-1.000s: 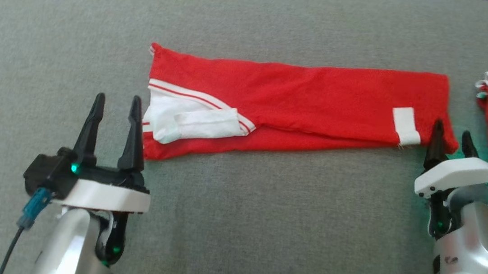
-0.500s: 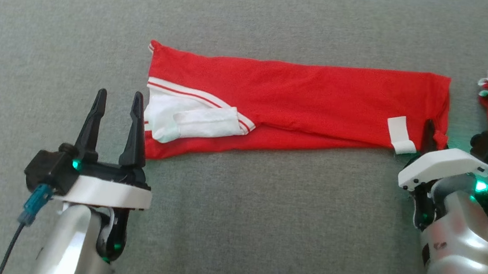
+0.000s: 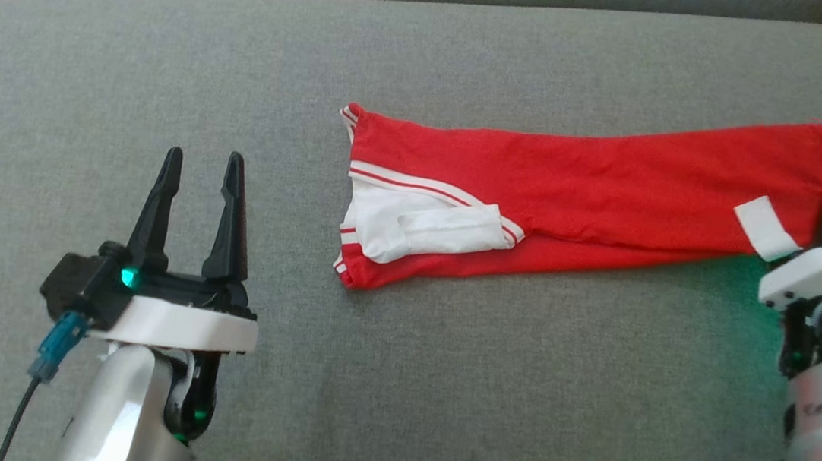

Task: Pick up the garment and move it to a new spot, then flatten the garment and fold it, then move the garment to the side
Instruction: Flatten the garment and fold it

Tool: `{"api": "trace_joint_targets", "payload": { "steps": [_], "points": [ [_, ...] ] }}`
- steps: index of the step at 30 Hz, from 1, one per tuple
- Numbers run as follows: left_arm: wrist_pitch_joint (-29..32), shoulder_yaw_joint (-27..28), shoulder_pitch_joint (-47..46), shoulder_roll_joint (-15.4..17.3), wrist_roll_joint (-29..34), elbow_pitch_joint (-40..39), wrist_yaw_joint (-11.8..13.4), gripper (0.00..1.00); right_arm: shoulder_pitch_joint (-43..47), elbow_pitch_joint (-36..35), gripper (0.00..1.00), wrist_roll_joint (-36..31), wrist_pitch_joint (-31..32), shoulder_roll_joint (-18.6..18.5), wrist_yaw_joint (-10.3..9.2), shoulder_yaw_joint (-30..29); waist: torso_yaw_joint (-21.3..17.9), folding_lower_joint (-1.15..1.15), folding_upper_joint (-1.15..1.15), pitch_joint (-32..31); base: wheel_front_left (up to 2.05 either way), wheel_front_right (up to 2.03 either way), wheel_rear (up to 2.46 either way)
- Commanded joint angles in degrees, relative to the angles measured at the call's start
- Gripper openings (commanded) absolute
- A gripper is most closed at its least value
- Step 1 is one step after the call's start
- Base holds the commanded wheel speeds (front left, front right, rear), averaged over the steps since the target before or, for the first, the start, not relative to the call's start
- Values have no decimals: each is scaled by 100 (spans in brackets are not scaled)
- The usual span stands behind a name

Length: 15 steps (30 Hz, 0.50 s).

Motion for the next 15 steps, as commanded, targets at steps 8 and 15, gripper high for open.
{"api": "trace_joint_targets", "payload": {
  "steps": [8,15],
  "points": [
    [-29,103,17,36,-113,-242,-18,100,-178,-571,0,37,38,622,12,867,258,1,0,-247,0,0,0],
    [-29,33,109,36,-143,-195,14,100,-73,-1012,0,1526,362,692,12,2626,757,1,0,-438,0,0,0]
  ]
}}
